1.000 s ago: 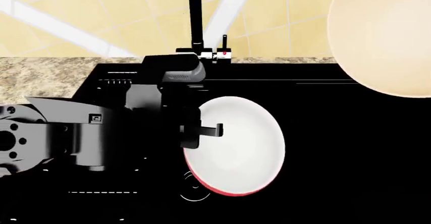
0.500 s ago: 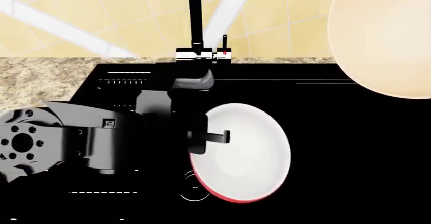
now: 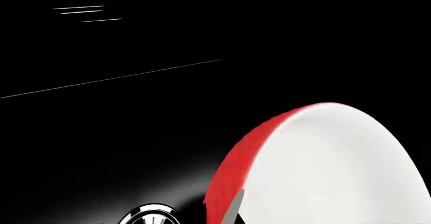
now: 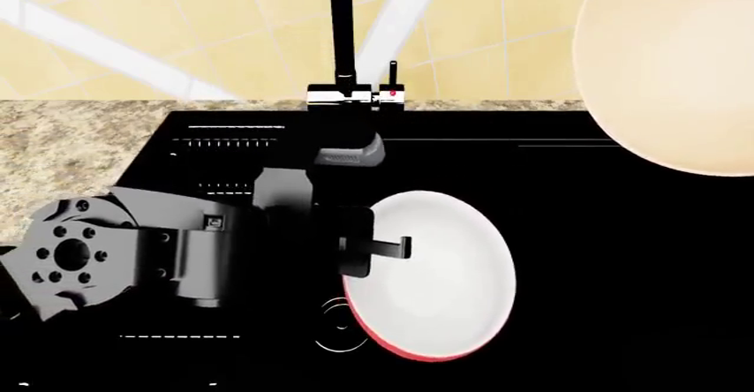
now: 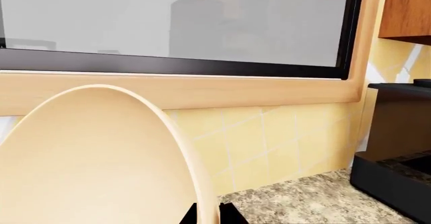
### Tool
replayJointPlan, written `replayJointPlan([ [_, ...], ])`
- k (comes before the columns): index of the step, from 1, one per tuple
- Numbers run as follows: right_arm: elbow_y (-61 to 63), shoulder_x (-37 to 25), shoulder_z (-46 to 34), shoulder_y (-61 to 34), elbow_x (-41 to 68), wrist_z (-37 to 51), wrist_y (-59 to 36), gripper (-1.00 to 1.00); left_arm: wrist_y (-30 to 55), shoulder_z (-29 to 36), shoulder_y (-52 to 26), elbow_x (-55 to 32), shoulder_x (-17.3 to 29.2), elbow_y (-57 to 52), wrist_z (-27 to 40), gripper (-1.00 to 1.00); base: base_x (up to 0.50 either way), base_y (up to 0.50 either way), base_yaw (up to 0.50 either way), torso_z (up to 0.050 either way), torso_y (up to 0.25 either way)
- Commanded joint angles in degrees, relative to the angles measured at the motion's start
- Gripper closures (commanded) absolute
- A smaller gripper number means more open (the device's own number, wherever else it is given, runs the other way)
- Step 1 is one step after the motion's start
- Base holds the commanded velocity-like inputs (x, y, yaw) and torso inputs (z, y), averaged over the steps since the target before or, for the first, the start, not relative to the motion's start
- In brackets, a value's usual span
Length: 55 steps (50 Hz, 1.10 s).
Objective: Stack the bowls in the sink.
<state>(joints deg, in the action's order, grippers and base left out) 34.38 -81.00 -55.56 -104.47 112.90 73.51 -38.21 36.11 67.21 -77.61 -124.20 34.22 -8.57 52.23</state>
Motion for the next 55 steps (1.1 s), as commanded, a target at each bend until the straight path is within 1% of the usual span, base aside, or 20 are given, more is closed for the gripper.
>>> replayJointPlan([
  [1, 0.1, -0.2, 0.7, -0.8, -0.6, -0.2, 0.3, 1.0, -1.0, -0.4, 0.5, 1.5, -0.4, 1.2, -1.0, 1.0, 0.0, 0.0, 0.0, 0.0, 0.0],
  [29, 0.1, 0.1, 1.7, -0.9, 0.1, 0.3, -0.7, 1.0, -0.7, 1.4, 1.2, 4.3, -2.0, 3.7, -1.5, 1.0, 0.0, 0.0, 0.0, 0.0, 0.001],
  [55, -0.2, -0.2, 2.3, -0.1, -0.3, -0.3, -0.5, 1.0, 0.1, 2.4, 1.2, 4.8, -4.5, 4.5, -2.3, 1.0, 0.0, 0.0, 0.0, 0.0, 0.001],
])
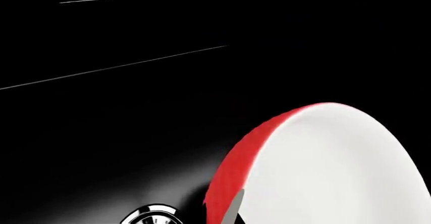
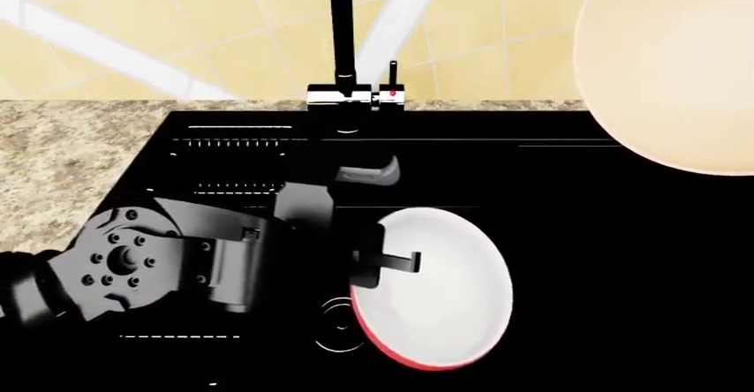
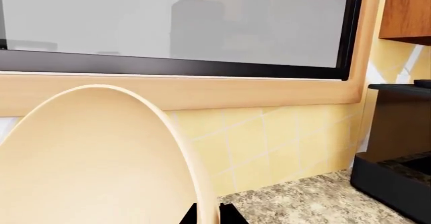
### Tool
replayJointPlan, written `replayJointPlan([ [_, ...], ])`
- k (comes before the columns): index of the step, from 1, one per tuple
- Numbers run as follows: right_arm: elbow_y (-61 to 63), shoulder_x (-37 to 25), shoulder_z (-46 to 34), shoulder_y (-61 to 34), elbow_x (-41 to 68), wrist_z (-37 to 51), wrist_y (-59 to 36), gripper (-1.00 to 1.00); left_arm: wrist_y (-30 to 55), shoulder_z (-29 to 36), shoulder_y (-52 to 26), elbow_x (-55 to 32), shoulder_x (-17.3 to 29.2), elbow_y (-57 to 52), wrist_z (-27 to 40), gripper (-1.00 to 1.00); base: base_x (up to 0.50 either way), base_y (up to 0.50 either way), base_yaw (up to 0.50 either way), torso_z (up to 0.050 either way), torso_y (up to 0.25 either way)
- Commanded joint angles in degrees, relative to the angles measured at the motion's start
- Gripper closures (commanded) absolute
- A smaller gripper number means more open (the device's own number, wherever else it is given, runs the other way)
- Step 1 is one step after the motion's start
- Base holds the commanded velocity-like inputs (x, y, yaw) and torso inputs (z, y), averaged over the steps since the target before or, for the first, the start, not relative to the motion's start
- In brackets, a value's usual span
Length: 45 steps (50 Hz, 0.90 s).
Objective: Stack the bowls in the sink.
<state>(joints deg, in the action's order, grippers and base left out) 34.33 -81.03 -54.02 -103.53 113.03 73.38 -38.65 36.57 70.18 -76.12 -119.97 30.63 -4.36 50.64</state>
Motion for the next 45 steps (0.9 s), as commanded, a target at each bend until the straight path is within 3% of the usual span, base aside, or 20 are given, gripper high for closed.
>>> replayJointPlan([
  [1, -0.1, -0.2, 0.8, -1.1, -0.4, -0.1, -0.1, 1.0, -0.4, -0.5, -0.3, 0.6, -1.0, 0.4, -0.9, 1.0, 0.0, 0.0, 0.0, 0.0, 0.0],
  [45, 0.6, -1.4, 1.7, 0.6, -0.6, -0.5, 0.7, 1.0, 0.8, 1.8, -0.1, 2.6, -3.2, 3.3, -1.2, 1.0, 0.0, 0.0, 0.0, 0.0, 0.001],
])
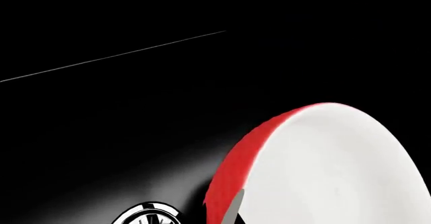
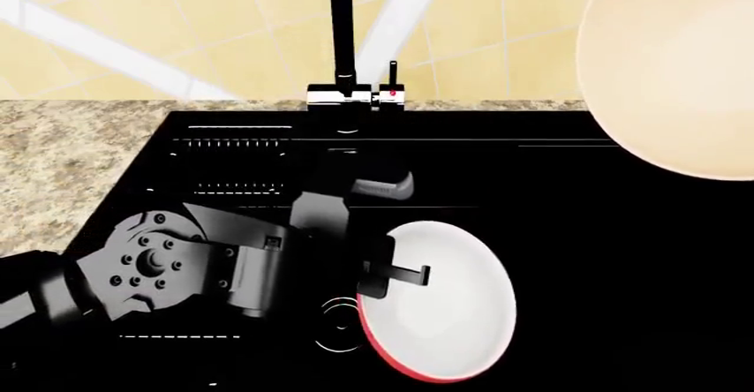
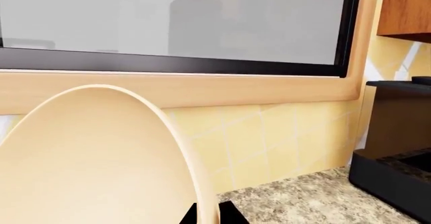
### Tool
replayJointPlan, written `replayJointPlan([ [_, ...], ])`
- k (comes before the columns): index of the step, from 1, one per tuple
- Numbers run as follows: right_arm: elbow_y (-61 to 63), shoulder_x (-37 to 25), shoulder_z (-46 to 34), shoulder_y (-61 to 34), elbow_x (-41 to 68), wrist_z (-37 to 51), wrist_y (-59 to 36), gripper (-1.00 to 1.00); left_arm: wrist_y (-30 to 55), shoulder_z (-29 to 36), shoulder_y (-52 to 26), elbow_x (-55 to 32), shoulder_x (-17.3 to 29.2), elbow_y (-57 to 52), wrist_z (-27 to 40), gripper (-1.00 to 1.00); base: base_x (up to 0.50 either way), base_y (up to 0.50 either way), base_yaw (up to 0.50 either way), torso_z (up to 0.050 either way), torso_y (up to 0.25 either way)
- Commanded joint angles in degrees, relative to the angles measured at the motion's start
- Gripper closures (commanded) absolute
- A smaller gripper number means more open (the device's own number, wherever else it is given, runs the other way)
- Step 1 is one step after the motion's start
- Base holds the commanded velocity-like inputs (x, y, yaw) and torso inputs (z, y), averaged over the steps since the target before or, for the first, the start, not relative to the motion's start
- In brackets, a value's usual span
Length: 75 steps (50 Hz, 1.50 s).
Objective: Stack the bowls in the sink.
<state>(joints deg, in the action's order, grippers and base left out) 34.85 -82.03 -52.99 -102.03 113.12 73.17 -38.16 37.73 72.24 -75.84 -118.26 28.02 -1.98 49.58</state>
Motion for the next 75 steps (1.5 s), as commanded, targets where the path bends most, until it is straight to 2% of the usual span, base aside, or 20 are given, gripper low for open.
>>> replayJointPlan([
  [1, 0.0, -0.3, 0.6, -0.8, -0.7, -0.3, 0.3, 1.0, -0.3, -0.2, -0.4, 0.8, -0.7, 0.9, -0.1, 1.0, 0.0, 0.0, 0.0, 0.0, 0.0],
  [75, 0.7, -0.8, 1.9, 1.9, -1.4, -0.6, 1.5, 1.0, 3.2, 3.1, -0.8, 2.5, -1.5, 1.3, -0.1, 1.0, 0.0, 0.0, 0.0, 0.0, 0.001],
])
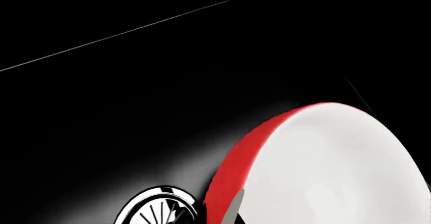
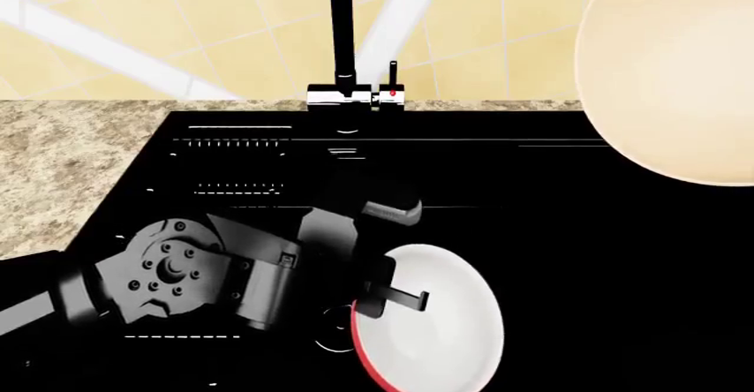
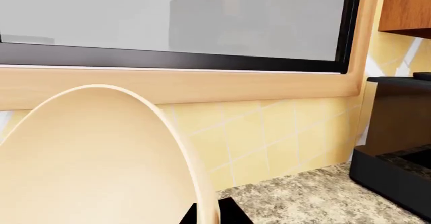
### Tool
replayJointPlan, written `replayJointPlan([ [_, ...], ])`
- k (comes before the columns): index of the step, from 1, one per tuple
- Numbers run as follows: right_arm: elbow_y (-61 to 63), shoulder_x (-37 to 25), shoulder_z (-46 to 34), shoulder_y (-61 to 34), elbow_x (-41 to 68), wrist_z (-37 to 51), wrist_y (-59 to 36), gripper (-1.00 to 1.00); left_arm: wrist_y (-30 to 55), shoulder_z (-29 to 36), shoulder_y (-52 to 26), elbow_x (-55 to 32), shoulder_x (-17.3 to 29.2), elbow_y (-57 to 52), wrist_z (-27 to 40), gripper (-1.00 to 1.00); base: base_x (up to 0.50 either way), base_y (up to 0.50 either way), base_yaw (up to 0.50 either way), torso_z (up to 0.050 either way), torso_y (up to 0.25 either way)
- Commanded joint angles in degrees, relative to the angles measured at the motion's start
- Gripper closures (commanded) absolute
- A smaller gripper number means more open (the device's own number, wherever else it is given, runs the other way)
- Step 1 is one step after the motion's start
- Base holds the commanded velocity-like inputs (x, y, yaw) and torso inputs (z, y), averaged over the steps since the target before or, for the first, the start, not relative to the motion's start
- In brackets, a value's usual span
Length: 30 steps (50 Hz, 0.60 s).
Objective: Stack the bowls in the sink.
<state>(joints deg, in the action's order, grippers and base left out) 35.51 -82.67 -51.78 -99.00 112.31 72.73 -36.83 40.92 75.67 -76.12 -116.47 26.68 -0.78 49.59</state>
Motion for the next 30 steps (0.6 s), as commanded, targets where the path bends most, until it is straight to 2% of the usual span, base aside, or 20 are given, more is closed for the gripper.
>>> replayJointPlan([
  [1, 0.0, -0.1, 0.7, -1.1, -0.6, -0.2, 0.2, 1.0, 0.0, -0.3, -0.6, 0.7, -0.1, 0.1, -0.1, 1.0, 0.0, 0.0, 0.0, 0.0, 0.0],
  [20, -0.1, -0.3, 1.2, -0.7, -0.6, -0.3, 0.2, 1.0, 0.8, 0.4, -1.1, 1.3, -0.6, 0.6, -0.1, 1.0, 0.0, 0.0, 0.0, 0.0, 0.001],
  [21, -0.1, -0.3, 1.2, -0.7, -0.6, -0.3, 0.2, 1.0, 1.0, 0.5, -1.2, 1.2, -0.6, 0.5, 0.0, -1.0, 0.0, 0.0, 0.0, 0.01, 0.0],
  [30, -0.1, -0.4, 1.5, -0.7, -0.2, -0.2, -0.1, 1.0, 1.4, 0.8, -1.5, 1.5, -0.6, 0.5, 0.4, -1.0, 0.0, 0.0, 0.0, 0.0, 0.0],
])
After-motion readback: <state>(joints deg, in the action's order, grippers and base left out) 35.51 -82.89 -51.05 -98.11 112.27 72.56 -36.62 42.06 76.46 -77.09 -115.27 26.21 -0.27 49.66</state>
